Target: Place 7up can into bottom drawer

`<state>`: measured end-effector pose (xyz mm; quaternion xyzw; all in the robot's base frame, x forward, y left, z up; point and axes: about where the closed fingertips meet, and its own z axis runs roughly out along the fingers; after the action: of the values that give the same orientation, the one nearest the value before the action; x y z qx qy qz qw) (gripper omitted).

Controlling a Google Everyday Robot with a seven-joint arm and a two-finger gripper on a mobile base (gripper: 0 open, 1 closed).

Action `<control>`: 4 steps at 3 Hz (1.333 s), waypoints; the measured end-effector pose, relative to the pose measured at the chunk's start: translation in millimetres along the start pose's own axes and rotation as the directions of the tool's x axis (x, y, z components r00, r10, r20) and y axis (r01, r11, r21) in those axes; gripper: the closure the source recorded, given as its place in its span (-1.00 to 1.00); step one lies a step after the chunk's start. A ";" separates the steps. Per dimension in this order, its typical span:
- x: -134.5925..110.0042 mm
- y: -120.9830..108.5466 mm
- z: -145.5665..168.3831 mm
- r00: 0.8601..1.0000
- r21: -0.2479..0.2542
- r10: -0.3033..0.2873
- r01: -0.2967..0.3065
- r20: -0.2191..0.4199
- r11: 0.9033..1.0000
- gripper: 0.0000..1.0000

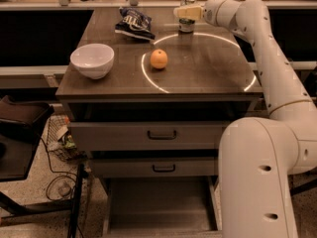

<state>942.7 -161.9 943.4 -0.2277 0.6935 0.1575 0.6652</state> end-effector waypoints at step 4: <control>23.3 -5.5 28.3 0.997 0.009 0.054 -0.055 0.061 0.998 -1.00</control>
Offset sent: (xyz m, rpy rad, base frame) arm 0.0287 -0.0001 -0.0190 0.0495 0.0212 0.0020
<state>969.4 -154.3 918.8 -0.2001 0.6797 0.1788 0.6826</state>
